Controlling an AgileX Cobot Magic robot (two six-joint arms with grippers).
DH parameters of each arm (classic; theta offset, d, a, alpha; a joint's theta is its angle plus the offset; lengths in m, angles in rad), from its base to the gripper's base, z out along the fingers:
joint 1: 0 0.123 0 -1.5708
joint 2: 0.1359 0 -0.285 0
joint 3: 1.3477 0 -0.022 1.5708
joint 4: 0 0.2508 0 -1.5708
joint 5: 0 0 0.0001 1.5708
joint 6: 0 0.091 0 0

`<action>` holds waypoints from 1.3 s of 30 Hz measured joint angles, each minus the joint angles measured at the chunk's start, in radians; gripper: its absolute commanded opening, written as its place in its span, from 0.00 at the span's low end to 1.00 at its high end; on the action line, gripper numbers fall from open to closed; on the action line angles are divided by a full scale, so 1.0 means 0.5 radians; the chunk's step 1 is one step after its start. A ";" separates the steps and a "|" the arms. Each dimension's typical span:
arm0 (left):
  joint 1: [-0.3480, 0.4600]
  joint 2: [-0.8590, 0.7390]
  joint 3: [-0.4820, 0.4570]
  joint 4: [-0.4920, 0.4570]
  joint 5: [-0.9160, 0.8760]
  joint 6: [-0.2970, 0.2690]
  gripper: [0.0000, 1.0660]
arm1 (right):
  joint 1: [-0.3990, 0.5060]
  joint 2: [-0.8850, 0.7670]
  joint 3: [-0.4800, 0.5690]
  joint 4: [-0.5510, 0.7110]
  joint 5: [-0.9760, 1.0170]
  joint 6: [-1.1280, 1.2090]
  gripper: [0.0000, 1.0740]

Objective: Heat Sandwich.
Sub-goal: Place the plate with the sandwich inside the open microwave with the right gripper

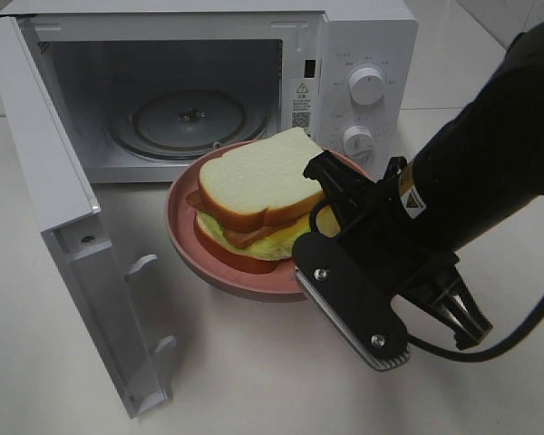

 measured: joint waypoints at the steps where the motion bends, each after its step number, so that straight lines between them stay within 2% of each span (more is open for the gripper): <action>1: 0.000 0.000 0.000 0.000 0.000 0.000 0.93 | 0.000 0.000 0.000 0.000 0.000 0.000 0.00; 11: 0.000 0.000 0.000 0.000 0.000 0.000 0.93 | -0.008 0.186 -0.206 0.082 0.002 -0.186 0.00; 25: 0.000 0.000 0.000 0.000 0.000 0.000 0.93 | -0.150 0.394 -0.460 0.296 0.010 -0.490 0.00; 39: 0.000 0.000 0.000 0.000 0.000 0.000 0.93 | -0.186 0.596 -0.694 0.352 0.046 -0.600 0.00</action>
